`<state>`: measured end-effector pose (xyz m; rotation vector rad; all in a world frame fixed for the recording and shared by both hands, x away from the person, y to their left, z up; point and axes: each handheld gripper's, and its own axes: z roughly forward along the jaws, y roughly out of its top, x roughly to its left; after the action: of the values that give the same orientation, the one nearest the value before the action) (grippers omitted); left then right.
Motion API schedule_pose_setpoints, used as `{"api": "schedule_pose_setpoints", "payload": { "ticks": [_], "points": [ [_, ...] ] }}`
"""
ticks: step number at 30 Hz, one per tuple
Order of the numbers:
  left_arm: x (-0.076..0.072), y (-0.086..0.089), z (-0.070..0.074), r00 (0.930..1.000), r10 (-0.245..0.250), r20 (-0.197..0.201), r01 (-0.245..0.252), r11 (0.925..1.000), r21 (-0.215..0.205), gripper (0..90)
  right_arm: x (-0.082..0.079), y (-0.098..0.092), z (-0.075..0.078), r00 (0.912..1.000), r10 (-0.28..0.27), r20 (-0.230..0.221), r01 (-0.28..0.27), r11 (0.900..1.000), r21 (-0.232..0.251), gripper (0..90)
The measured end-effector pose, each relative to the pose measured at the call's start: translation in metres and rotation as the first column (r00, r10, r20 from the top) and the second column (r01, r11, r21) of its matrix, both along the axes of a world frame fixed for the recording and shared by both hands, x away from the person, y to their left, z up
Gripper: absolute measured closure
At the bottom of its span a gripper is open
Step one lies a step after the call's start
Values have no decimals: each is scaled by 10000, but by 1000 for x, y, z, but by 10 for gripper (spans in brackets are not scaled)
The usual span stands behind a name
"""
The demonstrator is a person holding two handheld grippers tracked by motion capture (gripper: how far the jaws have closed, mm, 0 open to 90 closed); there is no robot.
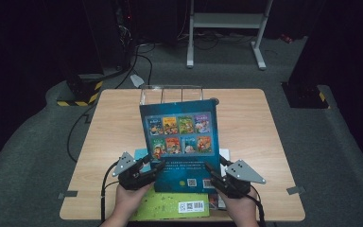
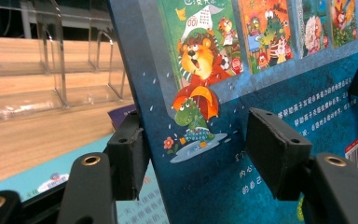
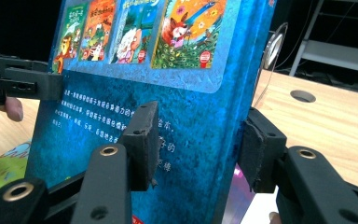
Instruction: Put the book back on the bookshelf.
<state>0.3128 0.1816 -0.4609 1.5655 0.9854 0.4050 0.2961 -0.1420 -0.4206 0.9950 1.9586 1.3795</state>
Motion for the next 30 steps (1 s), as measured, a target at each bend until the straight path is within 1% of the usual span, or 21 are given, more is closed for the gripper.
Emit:
{"api": "schedule_pose_setpoints", "payload": {
  "ticks": [1, 2, 3, 5, 6, 7, 9, 12, 13, 16, 18, 19, 24, 27, 30],
  "points": [
    [1, 0, 0, 10000, 34, 21, -34, 10000, -56, 419, 1, 0, 1, 10000, 4, -29, -4, 10000, -7, 530],
    [2, 2, 0, 9999, 56, 106, -56, 10000, 15, 423, 4, 1, 2, 10000, 7, 13, -7, 10000, -42, 531],
    [3, 2, 1, 9999, 88, 134, -88, 10000, -2, 425, 5, 2, 2, 10000, -17, -14, 16, 10000, -42, 533],
    [5, 3, 3, 9997, 119, 233, -121, 9999, 67, 430, 6, 4, 3, 9999, -80, 94, 80, 10000, -31, 539],
    [5, 4, 3, 9995, 136, 272, -136, 9999, -7, 435, 6, 5, 4, 9998, -101, 150, 101, 9999, -26, 544],
    [5, 5, 3, 9992, 172, 360, -172, 9999, -10, 440, 6, 6, 4, 9997, -92, 246, 92, 10000, 15, 547],
    [3, 7, 3, 9985, 262, 482, -255, 9996, -142, 452, 6, 7, 4, 9992, -103, 393, 102, 9999, 18, 549],
    [1, 9, 5, 9976, 397, 562, -390, 9992, -126, 466, 6, 11, 5, 9988, -168, 465, 166, 9999, 44, 554],
    [0, 10, 6, 9970, 447, 636, -439, 9989, -139, 475, 6, 12, 6, 9983, -195, 550, 193, 9998, 52, 556],
    [-4, 11, 8, 9945, 528, 904, -530, 9986, 0, 485, 5, 15, 8, 9970, -223, 744, 225, 9997, -17, 560],
    [-4, 11, 8, 9945, 547, 892, -541, 9985, -84, 484, 5, 15, 8, 9960, -211, 866, 219, 9997, -75, 561],
    [-4, 11, 9, 9943, 551, 907, -550, 9985, -37, 484, 5, 15, 8, 9961, -206, 862, 214, 9997, -80, 561],
    [-2, 10, 9, 9934, 623, 966, -619, 9981, -75, 485, 8, 13, 7, 9962, -167, 859, 154, 9998, 154, 561],
    [-1, 8, 10, 9910, 674, 1155, -680, 9977, 7, 486, 9, 13, 8, 9950, -170, 983, 152, 9997, 194, 560],
    [0, 8, 10, 9899, 699, 1232, -710, 9975, 47, 486, 12, 12, 7, 9943, -184, 1051, 164, 9997, 193, 558]
  ]
}}
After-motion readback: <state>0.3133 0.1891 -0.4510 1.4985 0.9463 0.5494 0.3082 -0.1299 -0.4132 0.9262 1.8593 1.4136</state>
